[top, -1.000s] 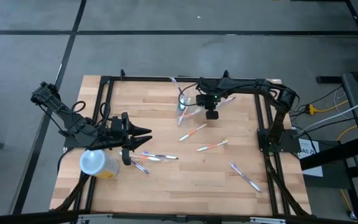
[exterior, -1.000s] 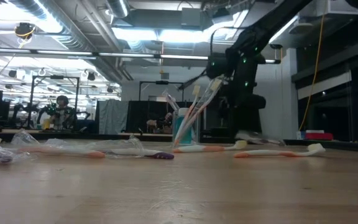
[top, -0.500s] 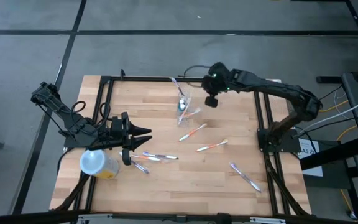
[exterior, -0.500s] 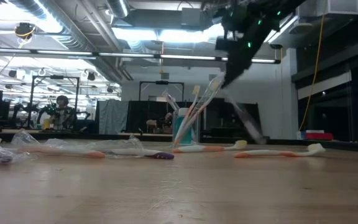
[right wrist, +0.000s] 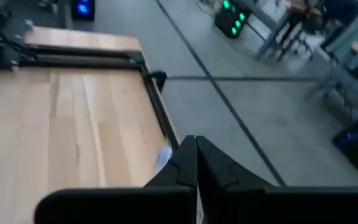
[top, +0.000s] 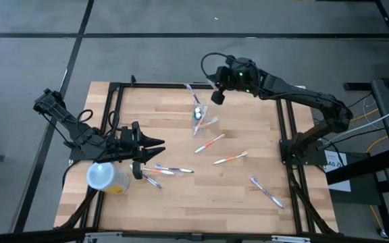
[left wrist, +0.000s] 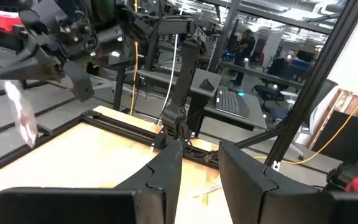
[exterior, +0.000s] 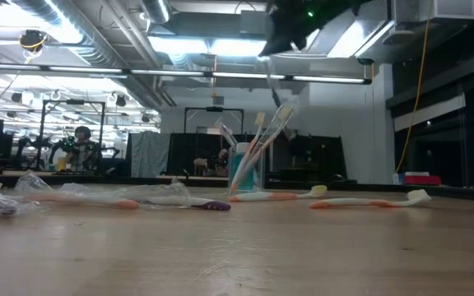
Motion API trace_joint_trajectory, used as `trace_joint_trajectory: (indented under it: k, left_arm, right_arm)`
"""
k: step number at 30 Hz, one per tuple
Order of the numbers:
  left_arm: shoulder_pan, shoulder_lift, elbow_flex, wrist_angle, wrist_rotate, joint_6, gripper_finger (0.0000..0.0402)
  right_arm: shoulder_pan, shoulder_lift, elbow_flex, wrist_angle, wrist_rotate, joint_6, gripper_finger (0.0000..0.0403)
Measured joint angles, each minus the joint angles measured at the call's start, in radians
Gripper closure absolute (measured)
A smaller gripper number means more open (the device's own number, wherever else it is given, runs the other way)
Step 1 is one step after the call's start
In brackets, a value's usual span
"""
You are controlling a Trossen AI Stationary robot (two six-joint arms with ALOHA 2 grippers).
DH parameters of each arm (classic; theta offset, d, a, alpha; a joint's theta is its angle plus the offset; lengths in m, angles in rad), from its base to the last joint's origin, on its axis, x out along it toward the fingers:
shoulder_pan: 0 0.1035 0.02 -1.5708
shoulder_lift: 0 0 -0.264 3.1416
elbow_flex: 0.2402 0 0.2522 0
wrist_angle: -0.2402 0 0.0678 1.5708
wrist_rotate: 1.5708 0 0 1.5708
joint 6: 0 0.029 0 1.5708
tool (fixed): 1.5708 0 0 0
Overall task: Pick & Place toothbrushing station
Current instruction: Put the purple toothbrush into the transparent organizer
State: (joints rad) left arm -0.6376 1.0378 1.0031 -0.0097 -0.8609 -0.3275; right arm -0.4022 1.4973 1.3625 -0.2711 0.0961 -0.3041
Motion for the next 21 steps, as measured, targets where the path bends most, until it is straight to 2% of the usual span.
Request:
trace_joint_trajectory:
  k: [7,12,21]
  left_arm:
    - [-0.001,0.000,0.000,0.014,-0.001,-0.017,0.0302]
    - [-0.010,0.000,0.000,0.019,-0.001,-0.014,0.0302]
    - [-0.010,0.000,0.000,0.060,-0.001,0.034,0.0304]
  right_arm:
    - [0.009,0.105,0.139,0.002,-0.045,-0.029,0.0403]
    - [0.021,0.150,0.156,-0.005,-0.092,-0.021,0.0403]
    - [0.018,0.224,0.156,-0.037,-0.112,0.003,0.0403]
